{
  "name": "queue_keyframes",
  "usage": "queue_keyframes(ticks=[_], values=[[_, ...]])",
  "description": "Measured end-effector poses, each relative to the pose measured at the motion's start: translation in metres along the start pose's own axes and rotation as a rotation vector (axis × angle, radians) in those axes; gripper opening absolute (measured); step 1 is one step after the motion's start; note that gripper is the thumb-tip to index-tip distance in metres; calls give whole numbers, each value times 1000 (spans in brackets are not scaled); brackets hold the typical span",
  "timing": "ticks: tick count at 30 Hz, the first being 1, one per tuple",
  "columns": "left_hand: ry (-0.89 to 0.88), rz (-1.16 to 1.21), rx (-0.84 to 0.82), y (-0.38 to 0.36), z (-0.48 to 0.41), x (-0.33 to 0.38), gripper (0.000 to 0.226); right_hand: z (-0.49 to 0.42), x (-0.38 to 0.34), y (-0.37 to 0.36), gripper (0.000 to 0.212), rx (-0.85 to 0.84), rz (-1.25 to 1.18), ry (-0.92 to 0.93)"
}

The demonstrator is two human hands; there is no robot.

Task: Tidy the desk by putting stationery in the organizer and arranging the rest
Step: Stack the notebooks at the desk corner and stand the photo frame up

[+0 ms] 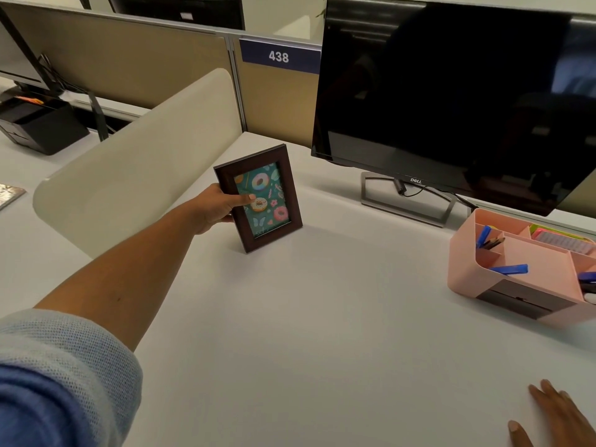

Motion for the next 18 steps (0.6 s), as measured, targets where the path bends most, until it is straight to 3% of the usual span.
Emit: queue_keyframes(ticks=[10, 18], values=[[-19, 11, 22, -1, -3, -3, 36, 4, 0, 7, 118, -12, 72, -40], [-29, -27, 88, 11, 1, -8, 54, 4, 1, 8, 121, -2, 63, -70]])
Point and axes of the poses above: each hand's wrist, its own z-axis away from the middle knuckle, its own y-axis out of the back of the hand, x = y × z, the point moved 5 cm from there along -z, towards the middle knuckle, and after that the axes turned 11 degrees about y, right-handed, at the moved point
